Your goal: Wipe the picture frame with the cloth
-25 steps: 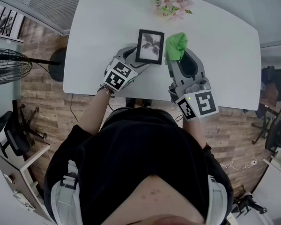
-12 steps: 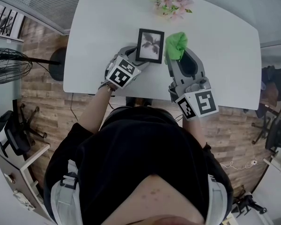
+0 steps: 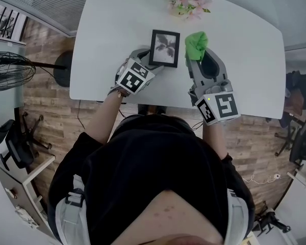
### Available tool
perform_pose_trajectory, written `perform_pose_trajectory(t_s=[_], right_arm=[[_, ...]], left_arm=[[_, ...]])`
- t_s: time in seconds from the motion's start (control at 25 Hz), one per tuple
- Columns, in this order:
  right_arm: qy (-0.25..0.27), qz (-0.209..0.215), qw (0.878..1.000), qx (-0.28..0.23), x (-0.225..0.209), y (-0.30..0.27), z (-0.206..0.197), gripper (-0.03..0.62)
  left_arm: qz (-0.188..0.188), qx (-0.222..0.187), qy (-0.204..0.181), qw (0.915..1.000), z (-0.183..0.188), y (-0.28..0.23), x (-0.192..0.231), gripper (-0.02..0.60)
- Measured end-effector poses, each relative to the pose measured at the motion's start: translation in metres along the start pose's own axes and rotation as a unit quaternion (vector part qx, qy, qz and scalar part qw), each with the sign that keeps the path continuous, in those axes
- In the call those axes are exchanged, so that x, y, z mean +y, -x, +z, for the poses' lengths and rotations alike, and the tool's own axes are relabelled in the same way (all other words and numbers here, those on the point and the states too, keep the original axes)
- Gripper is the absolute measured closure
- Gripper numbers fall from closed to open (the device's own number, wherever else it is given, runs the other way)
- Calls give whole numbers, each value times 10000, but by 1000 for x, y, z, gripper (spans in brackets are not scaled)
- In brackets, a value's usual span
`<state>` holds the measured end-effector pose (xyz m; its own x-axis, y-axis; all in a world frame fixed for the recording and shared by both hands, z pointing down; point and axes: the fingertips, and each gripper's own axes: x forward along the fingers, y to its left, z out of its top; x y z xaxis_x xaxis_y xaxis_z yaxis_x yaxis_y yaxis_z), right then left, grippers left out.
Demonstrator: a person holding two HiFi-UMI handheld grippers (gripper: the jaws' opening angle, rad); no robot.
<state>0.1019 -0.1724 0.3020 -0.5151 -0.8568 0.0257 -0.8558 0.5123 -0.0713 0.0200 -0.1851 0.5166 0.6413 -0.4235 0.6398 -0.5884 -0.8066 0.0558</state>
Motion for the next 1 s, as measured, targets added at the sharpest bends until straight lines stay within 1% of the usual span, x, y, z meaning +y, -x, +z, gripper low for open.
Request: perform_pose_trajectory(t_s=[0.12,0.36,0.52,0.68,0.8,0.92,1.0], right_arm=[[218,-65,9996,157,-12,-4,-9,494],[716,85,9958,568,-23,-26,-30,494],[1093,192,9887,1012,-34,-42,-53,494],[1459,292,9781,1457,-41,-54,-79,494],[1510,437,9721,1742,-44,-62,-96,494],[1521,584,9682,1897,-47,-75,-111,494],[1594,627,9632,2070,-50,-81,-122,494]], left_arm=[[10,-56,-54,10000,-1,-4,0,259],[24,-30,-39,10000,-1,0,0,259],[26,-40,-59,10000,-1,-1,1,259],[36,-26,-56,10000,-3,-1,0,259],[21,2,-37,10000,-4,-1,-1,259],[27,1,-46,10000,-3,-1,0,259],[38,1,-48,10000,-3,-1,1,259]])
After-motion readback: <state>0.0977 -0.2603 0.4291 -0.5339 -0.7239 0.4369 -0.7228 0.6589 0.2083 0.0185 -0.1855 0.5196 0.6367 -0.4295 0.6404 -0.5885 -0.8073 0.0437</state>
